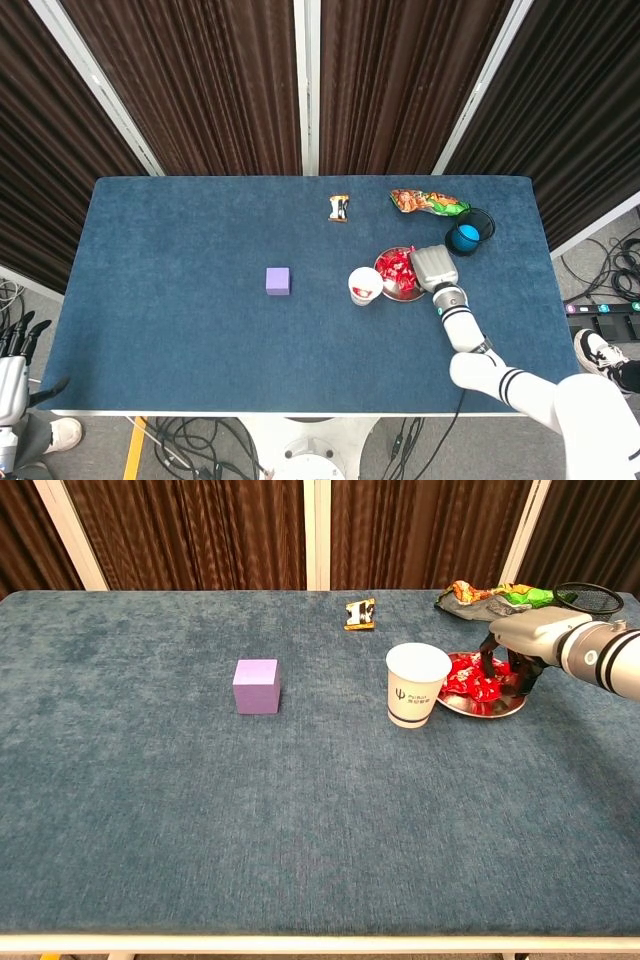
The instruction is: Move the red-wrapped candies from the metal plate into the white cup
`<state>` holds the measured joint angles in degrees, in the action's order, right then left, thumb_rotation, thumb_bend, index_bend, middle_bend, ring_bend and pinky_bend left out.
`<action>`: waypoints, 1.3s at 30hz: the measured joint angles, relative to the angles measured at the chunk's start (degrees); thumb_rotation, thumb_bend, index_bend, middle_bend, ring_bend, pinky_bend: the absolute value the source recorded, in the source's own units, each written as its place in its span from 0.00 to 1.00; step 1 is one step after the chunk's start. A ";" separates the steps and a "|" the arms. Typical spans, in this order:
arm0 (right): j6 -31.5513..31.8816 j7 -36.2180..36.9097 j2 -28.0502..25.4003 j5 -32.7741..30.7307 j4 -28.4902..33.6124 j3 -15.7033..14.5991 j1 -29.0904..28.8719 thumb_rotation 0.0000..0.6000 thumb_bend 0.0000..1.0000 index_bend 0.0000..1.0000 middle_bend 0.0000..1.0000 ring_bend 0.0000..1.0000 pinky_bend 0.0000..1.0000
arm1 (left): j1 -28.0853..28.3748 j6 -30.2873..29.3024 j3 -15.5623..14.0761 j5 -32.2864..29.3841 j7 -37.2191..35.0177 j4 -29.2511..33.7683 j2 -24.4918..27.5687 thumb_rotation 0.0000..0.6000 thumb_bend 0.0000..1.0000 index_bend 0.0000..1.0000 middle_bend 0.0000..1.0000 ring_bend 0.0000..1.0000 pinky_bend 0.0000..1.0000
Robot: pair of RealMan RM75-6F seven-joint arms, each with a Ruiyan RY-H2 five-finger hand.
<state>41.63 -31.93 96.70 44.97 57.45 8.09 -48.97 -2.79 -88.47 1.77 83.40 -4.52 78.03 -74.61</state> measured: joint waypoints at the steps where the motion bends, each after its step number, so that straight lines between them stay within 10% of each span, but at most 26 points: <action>1: 0.20 0.18 -0.22 0.16 0.31 0.07 0.09 1.00 0.40 0.61 1.00 0.98 1.00 | 0.03 0.01 0.02 0.01 0.00 -0.02 -0.02 1.00 0.03 0.21 0.15 0.12 0.13; 21: 12.14 11.57 -18.03 18.13 33.07 2.69 4.91 1.00 0.40 0.59 1.00 0.98 1.00 | 0.18 -0.86 0.20 0.71 1.03 1.55 0.72 1.00 0.03 0.21 0.15 0.12 0.13; 39: 8.89 3.57 -9.40 12.03 26.12 1.34 0.11 1.00 0.26 0.38 1.00 0.97 1.00 | -0.45 -0.84 -0.03 0.19 -0.64 -0.24 -0.08 1.00 0.03 0.21 0.15 0.12 0.13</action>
<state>50.52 -28.36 87.31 57.00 83.57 9.43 -48.86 -3.24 -89.32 1.74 83.59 -5.16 77.79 -74.69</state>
